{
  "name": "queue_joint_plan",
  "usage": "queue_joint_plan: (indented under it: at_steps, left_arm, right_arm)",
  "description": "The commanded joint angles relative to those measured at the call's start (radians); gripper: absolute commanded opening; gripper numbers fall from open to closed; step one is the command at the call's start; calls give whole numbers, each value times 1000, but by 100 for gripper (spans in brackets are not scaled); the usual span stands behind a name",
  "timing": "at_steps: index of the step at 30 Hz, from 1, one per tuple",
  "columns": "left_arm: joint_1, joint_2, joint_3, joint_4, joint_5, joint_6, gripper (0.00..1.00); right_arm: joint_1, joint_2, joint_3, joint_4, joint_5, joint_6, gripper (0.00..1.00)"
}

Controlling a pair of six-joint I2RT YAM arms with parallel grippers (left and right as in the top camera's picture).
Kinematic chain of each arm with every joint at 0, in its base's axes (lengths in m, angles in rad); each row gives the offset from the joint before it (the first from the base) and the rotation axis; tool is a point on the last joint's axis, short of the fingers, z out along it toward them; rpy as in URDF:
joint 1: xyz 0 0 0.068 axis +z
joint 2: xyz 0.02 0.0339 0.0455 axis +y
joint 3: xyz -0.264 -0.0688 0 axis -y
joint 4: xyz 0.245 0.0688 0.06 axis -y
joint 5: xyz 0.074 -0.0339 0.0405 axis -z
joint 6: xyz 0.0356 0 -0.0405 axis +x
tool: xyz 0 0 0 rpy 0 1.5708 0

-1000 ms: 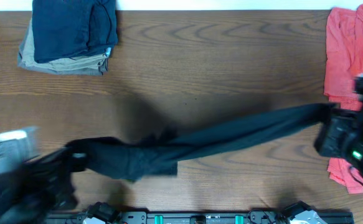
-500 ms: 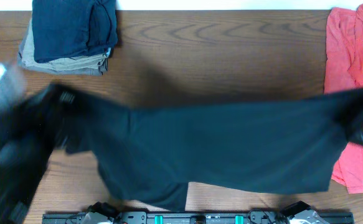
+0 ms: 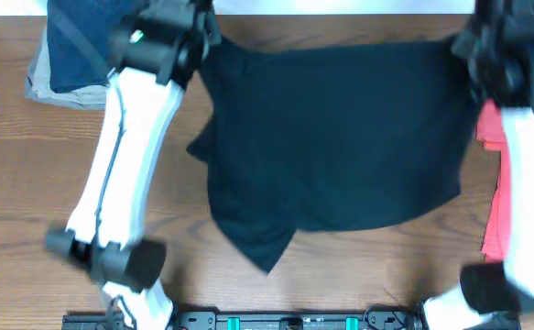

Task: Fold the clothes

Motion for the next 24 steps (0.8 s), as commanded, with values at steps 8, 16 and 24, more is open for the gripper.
queue_joint_plan:
  at_steps: [8, 16, 24]
  left_arm:
    - [43, 247, 1, 26, -23, 6, 98]
    - [43, 128, 1, -283, 164, 6, 98]
    - [43, 41, 1, -661, 245, -53, 98]
  right_arm:
    - [-124, 268, 1, 38, -214, -130, 99]
    - [-134, 209, 1, -174, -328, -160, 99]
    - [-130, 198, 1, -427, -384, -122, 99]
